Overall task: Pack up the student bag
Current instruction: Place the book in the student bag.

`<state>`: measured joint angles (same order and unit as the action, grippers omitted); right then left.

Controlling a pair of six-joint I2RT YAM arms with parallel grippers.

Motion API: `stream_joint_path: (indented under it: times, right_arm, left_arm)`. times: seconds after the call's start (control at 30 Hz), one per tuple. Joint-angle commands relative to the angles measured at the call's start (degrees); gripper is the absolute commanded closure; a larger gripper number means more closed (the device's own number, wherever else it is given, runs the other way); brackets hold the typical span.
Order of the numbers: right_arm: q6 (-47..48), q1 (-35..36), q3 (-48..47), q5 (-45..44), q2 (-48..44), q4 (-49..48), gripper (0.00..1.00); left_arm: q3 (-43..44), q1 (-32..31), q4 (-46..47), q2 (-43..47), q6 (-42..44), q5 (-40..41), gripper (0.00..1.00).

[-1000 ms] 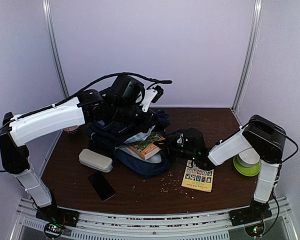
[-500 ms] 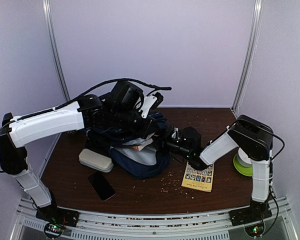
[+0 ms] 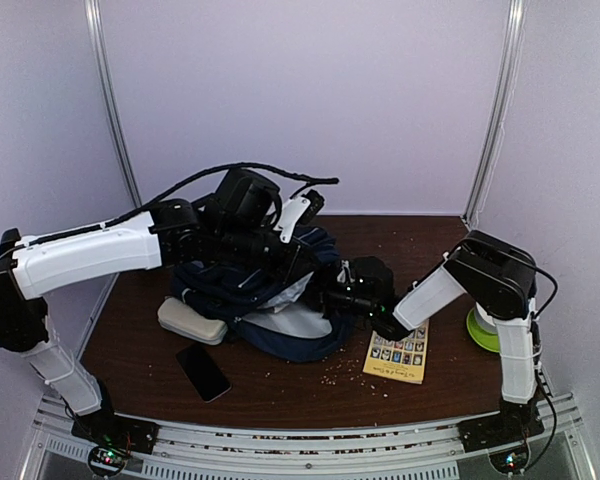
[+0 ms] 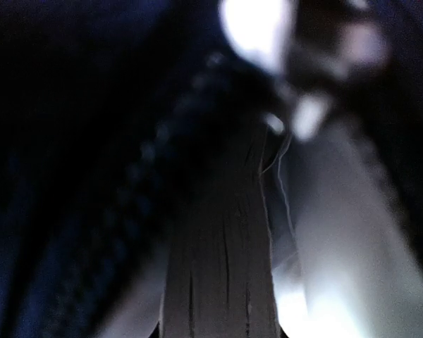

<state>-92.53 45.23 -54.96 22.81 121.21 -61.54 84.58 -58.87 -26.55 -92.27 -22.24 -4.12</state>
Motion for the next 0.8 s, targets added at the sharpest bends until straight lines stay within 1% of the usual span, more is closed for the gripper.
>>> stream_joint_path:
  times: [0.0, 0.07, 0.2, 0.27, 0.4, 0.6, 0.77]
  right_arm:
    - [6.8, 0.2, -4.2, -0.2, -1.3, 9.3, 1.00]
    - [8.0, 0.0, -4.3, 0.5, -1.2, 11.2, 0.98]
    - [10.3, 0.0, -1.6, 0.9, -5.4, 13.5, 0.56]
    - [12.7, 0.0, -0.7, 0.8, -8.5, 18.3, 0.43]
    - [15.6, -0.3, 1.7, 0.3, -13.8, 24.2, 0.33]
    - [18.3, -0.8, 5.2, 0.3, -20.0, 30.7, 0.26]
    - [23.8, -0.9, 5.6, -0.6, -25.7, 41.8, 0.21]
  left_arm:
    - [-0.7, -1.6, 12.0, 3.9, -1.6, -6.1, 1.00]
    - [-1.9, -1.6, 12.7, 4.4, -1.9, -5.9, 1.00]
    - [-3.7, -1.6, 12.8, 5.6, -1.8, -3.1, 1.00]
    - [-4.2, -1.4, 12.7, 6.0, -1.7, -1.9, 1.00]
    - [-4.8, -0.4, 12.7, 6.7, -2.1, 0.2, 1.00]
    - [-5.4, 0.9, 13.0, 7.8, -2.1, 1.4, 1.00]
    - [-5.7, 1.3, 13.1, 8.0, -1.8, 1.3, 1.00]
